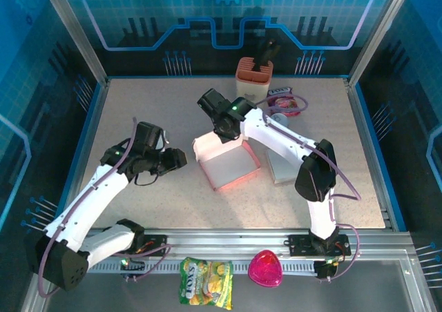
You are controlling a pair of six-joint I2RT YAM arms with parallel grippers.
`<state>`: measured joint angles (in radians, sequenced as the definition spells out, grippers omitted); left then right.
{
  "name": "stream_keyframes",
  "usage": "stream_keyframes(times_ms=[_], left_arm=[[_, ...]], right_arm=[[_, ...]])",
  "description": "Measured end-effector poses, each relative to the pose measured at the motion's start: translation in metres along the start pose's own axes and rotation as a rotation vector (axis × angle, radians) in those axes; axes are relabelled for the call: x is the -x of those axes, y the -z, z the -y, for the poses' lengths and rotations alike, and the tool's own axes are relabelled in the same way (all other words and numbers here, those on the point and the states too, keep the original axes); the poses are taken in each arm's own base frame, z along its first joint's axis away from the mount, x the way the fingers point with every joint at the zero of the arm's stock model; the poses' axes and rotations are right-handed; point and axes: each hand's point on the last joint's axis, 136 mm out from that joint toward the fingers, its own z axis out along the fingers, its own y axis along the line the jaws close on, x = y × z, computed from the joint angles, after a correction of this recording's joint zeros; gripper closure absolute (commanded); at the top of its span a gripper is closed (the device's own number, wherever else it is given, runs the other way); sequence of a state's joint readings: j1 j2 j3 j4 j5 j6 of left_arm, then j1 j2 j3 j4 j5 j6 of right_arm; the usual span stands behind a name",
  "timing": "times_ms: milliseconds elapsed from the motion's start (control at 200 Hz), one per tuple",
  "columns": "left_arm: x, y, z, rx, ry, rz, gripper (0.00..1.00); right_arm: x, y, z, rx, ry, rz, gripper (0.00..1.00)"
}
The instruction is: Fold the paper box
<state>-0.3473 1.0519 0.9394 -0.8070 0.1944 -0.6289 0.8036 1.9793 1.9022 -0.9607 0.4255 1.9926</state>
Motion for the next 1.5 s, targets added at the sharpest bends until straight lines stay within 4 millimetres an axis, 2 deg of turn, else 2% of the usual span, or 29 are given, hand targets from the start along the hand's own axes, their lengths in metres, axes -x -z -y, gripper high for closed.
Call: stream_keyframes(times_ms=[120, 200, 295, 385, 475, 590, 670, 750, 880, 970, 1081, 1211, 1316, 1411, 1501], left_arm=[[-0.001, -0.01, -0.003, 0.019, -0.014, -0.035, 0.54], [-0.001, -0.017, -0.005, 0.035, -0.028, -0.055, 0.52], [0.004, -0.021, -0.003, 0.046, -0.055, -0.064, 0.5], [0.012, -0.021, 0.003, 0.039, -0.088, -0.051, 0.49], [0.022, -0.019, 0.01, 0.03, -0.123, -0.029, 0.48], [0.031, -0.019, 0.017, 0.022, -0.181, -0.012, 0.48], [0.035, -0.022, 0.019, 0.028, -0.21, -0.013, 0.48], [0.041, -0.026, 0.021, 0.038, -0.229, -0.019, 0.48], [0.047, -0.036, 0.019, 0.066, -0.25, -0.033, 0.49], [0.047, -0.041, 0.016, 0.082, -0.254, -0.044, 0.49], [0.047, -0.045, 0.017, 0.084, -0.268, -0.046, 0.49], [0.047, -0.051, 0.019, 0.088, -0.285, -0.046, 0.5], [0.049, -0.058, 0.018, 0.101, -0.292, -0.046, 0.52], [0.05, -0.063, 0.015, 0.116, -0.292, -0.05, 0.54], [0.052, -0.067, 0.014, 0.125, -0.292, -0.05, 0.58]], right_arm=[[0.004, -0.013, 0.008, -0.012, 0.046, -0.007, 0.56], [0.011, -0.017, 0.011, -0.004, 0.116, -0.014, 0.54], [0.025, -0.011, 0.004, 0.055, 0.23, -0.031, 0.53], [0.047, 0.006, -0.012, 0.163, 0.409, -0.049, 0.5], [0.07, 0.032, -0.033, 0.337, 0.64, -0.09, 0.47], [0.104, 0.06, -0.038, 0.51, 0.939, -0.143, 0.46], [0.13, 0.06, -0.032, 0.552, 1.091, -0.166, 0.45], [0.145, 0.044, -0.014, 0.53, 1.233, -0.212, 0.43], [0.134, 0.019, 0.01, 0.509, 1.414, -0.311, 0.4], [0.124, 0.008, 0.018, 0.51, 1.521, -0.341, 0.37], [0.11, 0.002, 0.023, 0.521, 1.636, -0.348, 0.38], [0.104, -0.005, 0.023, 0.524, 1.698, -0.349, 0.44], [0.1, -0.019, 0.022, 0.512, 1.724, -0.368, 0.49], [0.094, -0.029, 0.024, 0.501, 1.735, -0.394, 0.51], [0.087, -0.035, 0.025, 0.492, 1.744, -0.413, 0.57]])
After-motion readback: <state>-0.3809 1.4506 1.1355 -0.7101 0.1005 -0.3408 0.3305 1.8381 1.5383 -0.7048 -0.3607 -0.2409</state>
